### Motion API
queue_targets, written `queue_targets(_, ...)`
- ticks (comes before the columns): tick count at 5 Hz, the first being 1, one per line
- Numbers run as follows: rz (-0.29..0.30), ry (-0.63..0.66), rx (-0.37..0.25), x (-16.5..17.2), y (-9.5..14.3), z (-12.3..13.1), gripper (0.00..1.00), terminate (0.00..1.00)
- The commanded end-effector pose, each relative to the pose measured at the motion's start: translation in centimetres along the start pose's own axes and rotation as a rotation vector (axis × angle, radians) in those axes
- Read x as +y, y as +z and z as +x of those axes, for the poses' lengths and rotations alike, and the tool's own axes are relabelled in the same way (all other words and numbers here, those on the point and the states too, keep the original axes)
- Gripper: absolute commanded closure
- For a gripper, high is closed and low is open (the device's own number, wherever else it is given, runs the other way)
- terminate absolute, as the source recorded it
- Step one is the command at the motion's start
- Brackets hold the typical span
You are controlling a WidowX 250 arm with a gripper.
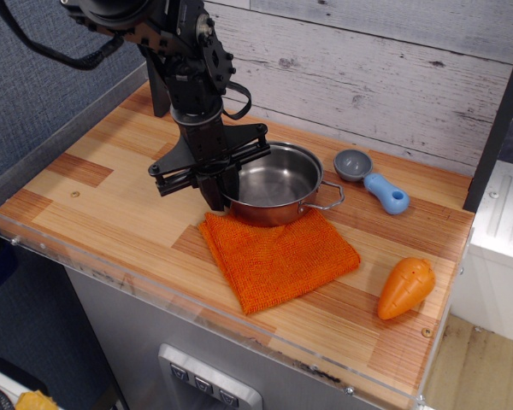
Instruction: Place the pot to the left of the orange towel.
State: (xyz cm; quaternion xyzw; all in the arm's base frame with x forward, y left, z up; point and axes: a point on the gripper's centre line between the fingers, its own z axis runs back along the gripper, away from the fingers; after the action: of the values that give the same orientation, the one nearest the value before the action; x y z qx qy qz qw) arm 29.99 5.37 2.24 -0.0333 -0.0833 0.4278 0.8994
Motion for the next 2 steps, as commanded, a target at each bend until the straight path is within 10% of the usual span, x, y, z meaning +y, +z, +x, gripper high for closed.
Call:
queue_targets(1,-0.069,-0.002,-0.076,-0.4,4.3,1.2,1.0,0.0)
queue_targets(2,-0.086,0.025,-0.077,0.9,6.2,2.0,1.0,0.0)
